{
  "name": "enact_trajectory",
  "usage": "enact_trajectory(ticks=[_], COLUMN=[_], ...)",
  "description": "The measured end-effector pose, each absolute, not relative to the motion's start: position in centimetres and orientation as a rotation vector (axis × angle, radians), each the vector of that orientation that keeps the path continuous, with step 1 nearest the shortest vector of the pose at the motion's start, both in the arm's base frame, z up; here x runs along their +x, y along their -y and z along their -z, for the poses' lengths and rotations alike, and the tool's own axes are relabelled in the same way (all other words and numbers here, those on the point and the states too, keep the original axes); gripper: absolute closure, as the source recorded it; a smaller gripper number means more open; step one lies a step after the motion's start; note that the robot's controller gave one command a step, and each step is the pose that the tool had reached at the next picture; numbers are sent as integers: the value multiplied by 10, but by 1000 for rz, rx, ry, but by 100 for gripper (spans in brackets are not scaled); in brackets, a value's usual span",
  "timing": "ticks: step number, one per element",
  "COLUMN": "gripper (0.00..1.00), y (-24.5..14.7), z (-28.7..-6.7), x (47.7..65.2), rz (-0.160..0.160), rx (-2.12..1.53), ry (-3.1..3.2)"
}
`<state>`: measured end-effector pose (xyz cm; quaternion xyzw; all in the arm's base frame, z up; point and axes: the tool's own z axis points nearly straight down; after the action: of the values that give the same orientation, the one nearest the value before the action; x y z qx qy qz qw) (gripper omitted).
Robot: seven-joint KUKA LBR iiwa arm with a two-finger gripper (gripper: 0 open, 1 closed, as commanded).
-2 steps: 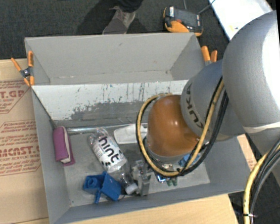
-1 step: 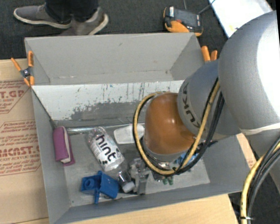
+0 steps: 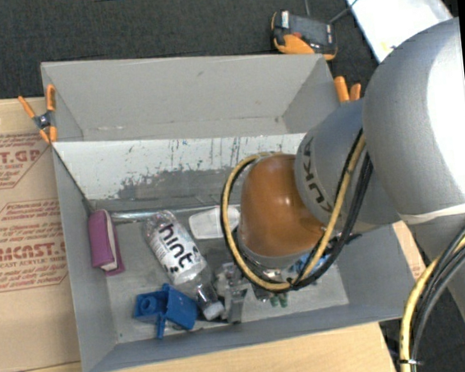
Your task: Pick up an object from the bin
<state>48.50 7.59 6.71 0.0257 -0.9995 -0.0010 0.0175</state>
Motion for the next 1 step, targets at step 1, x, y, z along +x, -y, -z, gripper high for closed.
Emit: enact_trajectory(ticks=[1], gripper=[100], y=[-76], z=[-67], x=[486], rz=[3], rx=[80], ry=[3105])
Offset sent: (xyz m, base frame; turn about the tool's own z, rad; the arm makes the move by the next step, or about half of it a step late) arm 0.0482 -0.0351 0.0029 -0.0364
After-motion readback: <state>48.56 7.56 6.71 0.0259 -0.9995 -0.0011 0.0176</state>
